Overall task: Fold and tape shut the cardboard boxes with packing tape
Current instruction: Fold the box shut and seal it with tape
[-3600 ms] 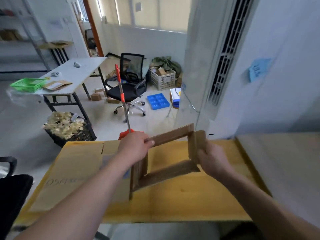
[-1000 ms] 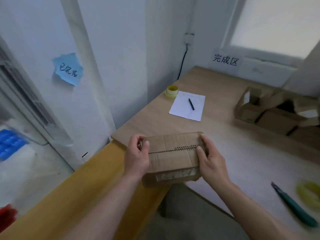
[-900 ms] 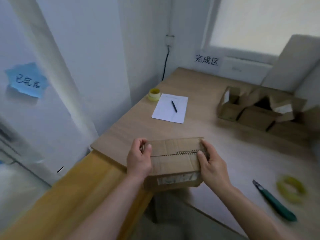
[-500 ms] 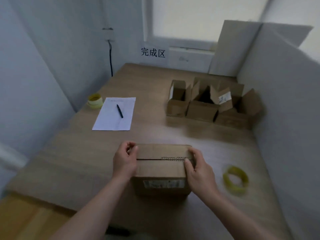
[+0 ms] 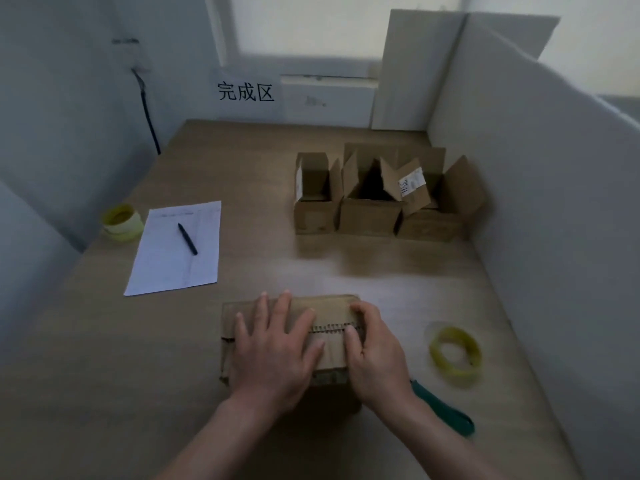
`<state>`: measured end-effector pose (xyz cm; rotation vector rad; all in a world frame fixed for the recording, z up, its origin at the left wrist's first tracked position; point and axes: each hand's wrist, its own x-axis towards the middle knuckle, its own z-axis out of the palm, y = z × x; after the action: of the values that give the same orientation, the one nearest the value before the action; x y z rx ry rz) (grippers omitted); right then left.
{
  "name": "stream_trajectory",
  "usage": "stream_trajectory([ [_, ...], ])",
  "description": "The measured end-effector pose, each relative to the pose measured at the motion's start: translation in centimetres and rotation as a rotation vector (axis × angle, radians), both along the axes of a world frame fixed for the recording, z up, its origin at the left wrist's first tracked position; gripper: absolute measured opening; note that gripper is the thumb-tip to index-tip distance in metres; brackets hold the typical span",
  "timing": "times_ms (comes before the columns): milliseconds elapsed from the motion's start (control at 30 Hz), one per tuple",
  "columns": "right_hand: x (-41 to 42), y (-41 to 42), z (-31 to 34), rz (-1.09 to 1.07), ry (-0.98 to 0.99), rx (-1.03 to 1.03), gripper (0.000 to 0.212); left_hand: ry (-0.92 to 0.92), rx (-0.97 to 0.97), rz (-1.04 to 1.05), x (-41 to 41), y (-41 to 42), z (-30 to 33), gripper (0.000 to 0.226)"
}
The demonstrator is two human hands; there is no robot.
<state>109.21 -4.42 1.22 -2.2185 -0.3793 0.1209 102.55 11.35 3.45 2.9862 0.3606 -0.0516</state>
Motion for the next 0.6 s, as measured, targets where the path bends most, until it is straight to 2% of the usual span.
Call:
stream_trajectory([
  [100, 0.3, -0.1, 0.2, 0.046, 0.031, 0.018, 0.032, 0.006, -0.007, -0.025, 0.4, 0.6, 0.1, 0.056],
  [167, 1.0, -1.3, 0.1, 0.087, 0.164, 0.162, 0.038, -0.004, -0.015, -0.031, 0.4, 0.8, 0.2, 0.054],
  [233, 2.5, -4.2, -0.9, -0.012, 0.209, 0.253, 0.042, 0.002, -0.026, -0.036, 0.3, 1.0, 0.2, 0.054],
  [267, 3.5, -6.2, -1.6, -0.11, 0.165, 0.193, 0.043, 0.002, -0.03, -0.038, 0.3, 1.1, 0.2, 0.055],
  [333, 5.6, -10.9, -3.4, -0.251, 0.069, -0.2, 0.047, 0.002, -0.034, -0.037, 0.1, 1.1, 0.1, 0.055],
  [367, 6.4, -13.2, -4.6, -0.237, 0.04, -0.448, 0.047, 0.002, -0.036, -0.036, 0.1, 1.0, 0.1, 0.055],
  [433, 7.2, -16.5, -6.8, -0.054, 0.038, -0.884, 0.042, 0.001, -0.039, -0.029, 0.1, 1.0, 0.2, 0.056],
  [467, 7.2, -17.5, -7.7, 0.033, 0.054, -1.025, 0.037, 0.0, -0.044, -0.026, 0.1, 0.9, 0.2, 0.056],
  [600, 7.7, -18.6, -8.5, 0.069, 0.061, -1.147, 0.023, -0.004, -0.056, -0.008, 0.0, 0.8, 0.3, 0.06],
])
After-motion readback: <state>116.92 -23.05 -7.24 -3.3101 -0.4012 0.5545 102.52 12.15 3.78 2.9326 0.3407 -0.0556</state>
